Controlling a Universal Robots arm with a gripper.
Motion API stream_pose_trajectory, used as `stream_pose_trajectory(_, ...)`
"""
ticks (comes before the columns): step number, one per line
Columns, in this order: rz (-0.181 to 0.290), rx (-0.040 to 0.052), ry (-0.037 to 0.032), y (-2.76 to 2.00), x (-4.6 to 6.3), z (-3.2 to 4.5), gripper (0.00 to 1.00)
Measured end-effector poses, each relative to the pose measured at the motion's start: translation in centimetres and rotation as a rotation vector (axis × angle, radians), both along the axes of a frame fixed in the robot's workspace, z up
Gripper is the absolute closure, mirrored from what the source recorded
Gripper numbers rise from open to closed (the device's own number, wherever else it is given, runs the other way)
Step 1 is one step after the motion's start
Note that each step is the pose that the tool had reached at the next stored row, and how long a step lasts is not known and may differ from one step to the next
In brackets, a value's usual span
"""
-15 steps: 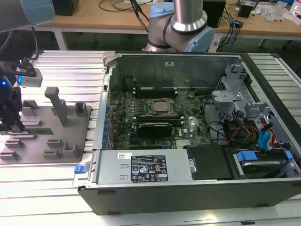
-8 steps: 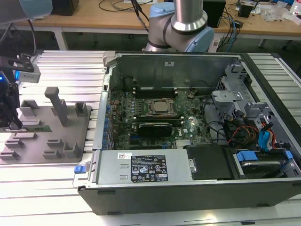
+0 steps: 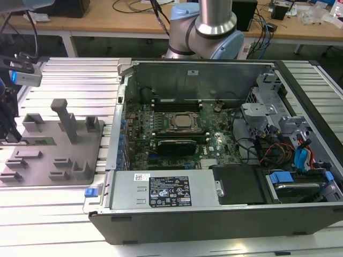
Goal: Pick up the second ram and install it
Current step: 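Pick up the second ram and move it above second insertion slot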
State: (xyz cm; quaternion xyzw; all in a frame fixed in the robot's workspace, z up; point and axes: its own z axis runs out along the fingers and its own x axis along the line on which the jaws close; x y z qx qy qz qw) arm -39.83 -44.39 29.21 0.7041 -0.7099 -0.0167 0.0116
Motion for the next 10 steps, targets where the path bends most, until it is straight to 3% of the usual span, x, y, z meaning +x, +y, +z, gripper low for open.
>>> stream_pose_trajectory(4,0.0,-0.0001,0.0,0.0,0.0,1.12,0.91)
stream_pose_trajectory(10,0.0,0.0,-0.0001,0.01,0.0,4.57,0.91)
